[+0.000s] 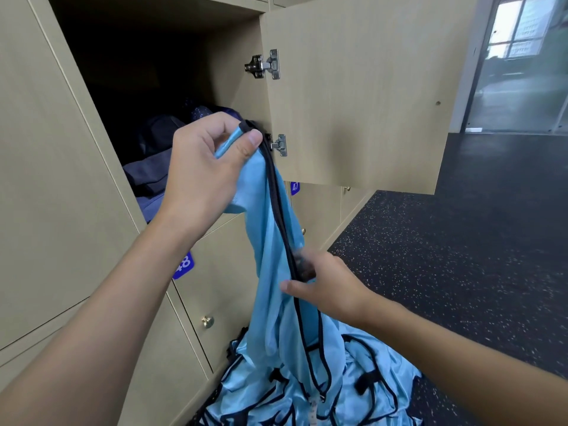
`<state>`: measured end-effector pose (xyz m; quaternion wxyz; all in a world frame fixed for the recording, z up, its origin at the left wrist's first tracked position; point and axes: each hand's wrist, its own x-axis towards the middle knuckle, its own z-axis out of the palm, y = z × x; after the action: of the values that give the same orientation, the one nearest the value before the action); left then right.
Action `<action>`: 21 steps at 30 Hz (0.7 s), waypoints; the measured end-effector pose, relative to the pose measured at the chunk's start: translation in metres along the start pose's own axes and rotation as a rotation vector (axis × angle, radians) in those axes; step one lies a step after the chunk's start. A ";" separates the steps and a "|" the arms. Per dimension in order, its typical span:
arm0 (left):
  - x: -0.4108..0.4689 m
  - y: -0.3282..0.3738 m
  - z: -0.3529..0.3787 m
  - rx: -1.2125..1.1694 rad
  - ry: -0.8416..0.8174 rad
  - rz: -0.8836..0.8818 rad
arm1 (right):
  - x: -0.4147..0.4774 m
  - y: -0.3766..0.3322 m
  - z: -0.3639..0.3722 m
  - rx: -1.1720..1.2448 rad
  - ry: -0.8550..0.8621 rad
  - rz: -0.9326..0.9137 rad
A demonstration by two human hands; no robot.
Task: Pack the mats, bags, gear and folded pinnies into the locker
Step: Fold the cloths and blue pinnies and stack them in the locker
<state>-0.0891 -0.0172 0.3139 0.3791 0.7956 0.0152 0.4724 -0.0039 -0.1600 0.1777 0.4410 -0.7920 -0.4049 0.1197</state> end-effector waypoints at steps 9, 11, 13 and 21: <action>0.002 -0.031 -0.014 0.389 0.021 -0.098 | -0.004 -0.003 -0.011 -0.089 0.151 -0.033; -0.004 -0.033 -0.015 0.421 -0.066 -0.092 | -0.004 -0.005 -0.018 -0.137 0.177 -0.075; -0.015 -0.028 -0.007 0.304 -0.291 -0.086 | -0.004 -0.010 -0.026 -0.145 0.163 -0.137; -0.058 -0.035 0.031 0.198 -0.748 -0.219 | -0.009 -0.018 -0.049 0.048 0.076 -0.162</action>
<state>-0.0860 -0.0326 0.2415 0.3282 0.9389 0.0064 0.1032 0.0079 -0.1910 0.2193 0.4831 -0.7498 -0.4477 0.0631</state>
